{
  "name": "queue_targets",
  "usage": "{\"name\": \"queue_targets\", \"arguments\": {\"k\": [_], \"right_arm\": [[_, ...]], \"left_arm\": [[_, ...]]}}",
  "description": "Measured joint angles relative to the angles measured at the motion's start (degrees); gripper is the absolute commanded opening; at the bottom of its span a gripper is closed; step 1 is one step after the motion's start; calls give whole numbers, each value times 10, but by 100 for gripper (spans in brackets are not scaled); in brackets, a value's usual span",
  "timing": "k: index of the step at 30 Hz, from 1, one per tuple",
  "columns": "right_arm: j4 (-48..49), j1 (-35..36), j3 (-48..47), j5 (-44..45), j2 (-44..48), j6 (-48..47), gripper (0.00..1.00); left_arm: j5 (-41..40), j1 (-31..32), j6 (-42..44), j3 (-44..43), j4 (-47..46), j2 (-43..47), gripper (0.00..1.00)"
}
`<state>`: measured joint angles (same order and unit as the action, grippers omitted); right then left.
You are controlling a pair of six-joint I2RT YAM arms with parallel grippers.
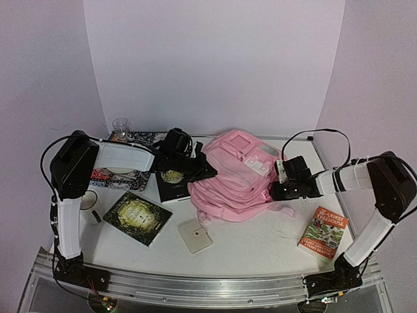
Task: Pack the student bag
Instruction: Pick up the second largest pocket of the bag from the student bag.
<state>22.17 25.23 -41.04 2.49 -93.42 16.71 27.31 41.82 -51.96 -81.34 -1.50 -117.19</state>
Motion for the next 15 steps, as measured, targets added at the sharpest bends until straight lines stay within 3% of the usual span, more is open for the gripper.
{"name": "queue_targets", "arguments": {"k": [15], "right_arm": [[28,-17,-19,-33,-19,2,29]], "left_arm": [[0,0,1,0,0,0,4]]}}
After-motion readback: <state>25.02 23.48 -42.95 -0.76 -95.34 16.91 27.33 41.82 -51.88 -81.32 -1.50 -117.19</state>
